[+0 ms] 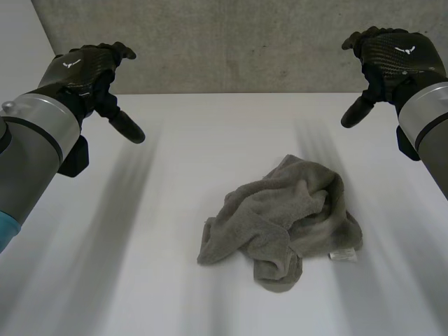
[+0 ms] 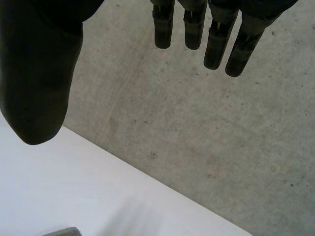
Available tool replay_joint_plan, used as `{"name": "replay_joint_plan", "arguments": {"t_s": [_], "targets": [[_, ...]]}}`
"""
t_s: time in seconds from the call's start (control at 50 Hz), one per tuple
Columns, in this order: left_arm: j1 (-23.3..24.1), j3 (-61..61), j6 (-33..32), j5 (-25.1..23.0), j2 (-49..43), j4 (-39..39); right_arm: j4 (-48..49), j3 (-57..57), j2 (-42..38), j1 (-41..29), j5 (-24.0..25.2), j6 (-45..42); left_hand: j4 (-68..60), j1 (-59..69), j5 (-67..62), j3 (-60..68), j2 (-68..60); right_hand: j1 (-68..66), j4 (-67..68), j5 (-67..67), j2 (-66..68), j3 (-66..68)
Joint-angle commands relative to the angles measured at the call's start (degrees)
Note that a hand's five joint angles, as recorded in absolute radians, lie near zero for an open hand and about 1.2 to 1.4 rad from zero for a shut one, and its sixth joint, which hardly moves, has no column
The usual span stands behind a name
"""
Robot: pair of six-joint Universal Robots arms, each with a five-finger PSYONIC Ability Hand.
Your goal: Fold the towel.
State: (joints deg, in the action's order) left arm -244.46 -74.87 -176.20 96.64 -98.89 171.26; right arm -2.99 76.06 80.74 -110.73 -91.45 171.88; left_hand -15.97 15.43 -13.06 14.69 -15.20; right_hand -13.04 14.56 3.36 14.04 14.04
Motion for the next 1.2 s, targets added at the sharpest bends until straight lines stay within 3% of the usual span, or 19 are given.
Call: {"name": "replay_joint_plan", "arguments": {"t_s": [0.02,0.2,0.24,0.34,0.5,0.54,0.6,0.64,0.66,0.7,0.72,0.74,0.76,0.78,0.8,1.04,1.1,1.14,1.2], "targets": [[0.74,-0.71,-0.02,-0.40,0.01,0.48,-0.52,-0.48,-0.15,1.48,0.04,-0.14,4.92,-4.38,12.00,-3.63,4.15,3.04,-4.56,-3.36,-4.04,-4.04],[5.48,-1.33,-0.28,-1.01,-5.33,1.36,-1.05,-2.06,-1.99,1.75,4.00,-6.38,4.92,-4.38,12.00,-3.63,4.15,3.04,-4.56,-3.36,-4.04,-4.04],[6.54,-1.41,-1.08,-1.27,-7.28,1.71,-2.89,-2.32,-5.93,1.83,7.76,-15.30,4.92,-4.38,12.00,-3.63,4.15,3.04,-4.56,-3.36,-4.04,-4.04],[10.41,-1.59,-5.82,-2.42,-13.00,2.15,-5.26,-2.41,-11.64,1.92,10.15,-26.13,4.75,-4.21,11.83,-3.47,3.98,3.04,-4.56,-3.36,-4.04,-4.04],[14.80,-1.68,-8.55,-2.68,-23.72,1.62,-5.62,-3.29,-22.21,2.01,10.86,-30.29,3.57,-3.03,10.65,-2.29,2.80,1.95,-3.46,-2.27,-2.94,-2.95],[15.51,-1.68,-8.55,-2.68,-24.95,1.54,-5.80,-3.90,-26.40,1.66,10.24,-30.55,3.23,-2.69,10.32,-1.95,2.47,-3.90,2.39,3.58,2.91,2.91],[16.74,-1.77,-8.55,-2.77,-26.27,1.54,-6.41,-4.17,-29.23,1.40,10.24,-30.55,-4.67,5.21,2.41,5.95,-5.44,-15.99,14.48,15.67,15.00,15.00],[17.09,-3.16,-8.55,-2.77,-26.09,2.50,-7.02,-4.43,-29.76,1.13,10.33,-30.55,-24.09,24.63,-17.01,25.37,-24.86,-20.21,18.70,19.89,19.22,19.21],[17.09,-3.17,-8.55,-2.77,-26.09,2.50,-7.03,-4.43,-29.77,1.13,10.33,-30.55,-24.18,24.72,-17.10,25.47,-24.95,-20.25,18.74,19.93,19.26,19.26],[17.18,-3.61,-8.55,-2.68,-25.65,3.64,-9.21,-4.52,-29.77,1.22,11.03,-30.20,-44.60,45.14,-37.51,45.88,-45.36,-36.64,35.13,36.32,35.65,35.64],[17.18,-3.61,-8.55,-2.68,-25.65,3.65,-9.22,-4.52,-29.77,1.22,11.03,-30.20,-44.71,45.25,-37.62,45.99,-45.48,-36.74,35.22,36.42,35.75,35.74],[17.09,-3.79,-8.46,-2.68,-25.31,4.17,-10.27,-4.69,-29.77,1.39,11.55,-30.03,-53.37,53.91,-46.28,54.65,-54.13,-46.56,45.05,46.24,45.57,45.57],[17.09,-3.79,-8.46,-2.68,-25.30,4.17,-10.80,-4.78,-29.68,1.57,11.91,-29.68,-53.45,53.99,-46.37,54.73,-54.22,-56.16,54.64,55.83,55.16,55.16],[17.09,-3.79,-8.37,-2.68,-25.04,4.52,-10.81,-4.78,-29.68,1.57,11.91,-29.67,-61.28,61.82,-54.20,62.56,-62.05,-56.25,54.74,55.93,55.26,55.25],[17.09,-3.79,-8.29,-2.77,-24.78,4.61,-10.98,-4.78,-29.24,1.57,12.35,-29.41,-64.00,64.54,-56.92,65.28,-64.77,-65.58,64.06,65.26,64.58,64.58],[14.37,-2.91,-8.81,-2.33,-16.86,5.40,-11.16,-3.38,-17.90,1.22,14.37,-27.30,-64.03,64.57,-56.94,65.31,-64.80,-66.96,65.44,66.64,65.96,65.96],[10.69,-2.65,-8.99,-2.24,-11.53,6.71,-7.91,-1.27,-10.52,1.48,14.63,-26.16,-64.03,64.57,-56.94,65.31,-64.80,-66.96,65.44,66.64,65.96,65.96],[8.56,-2.73,-8.99,-2.33,-8.43,7.60,-0.57,2.84,-3.61,0.96,16.03,-24.59,-64.03,64.57,-56.94,65.31,-64.80,-66.96,65.44,66.64,65.96,65.96],[4.26,-3.26,-8.90,-2.68,-2.98,8.48,2.90,5.32,-0.41,0.78,16.83,-23.26,-64.03,64.57,-56.94,65.31,-64.80,-66.96,65.44,66.64,65.96,65.96]]}}
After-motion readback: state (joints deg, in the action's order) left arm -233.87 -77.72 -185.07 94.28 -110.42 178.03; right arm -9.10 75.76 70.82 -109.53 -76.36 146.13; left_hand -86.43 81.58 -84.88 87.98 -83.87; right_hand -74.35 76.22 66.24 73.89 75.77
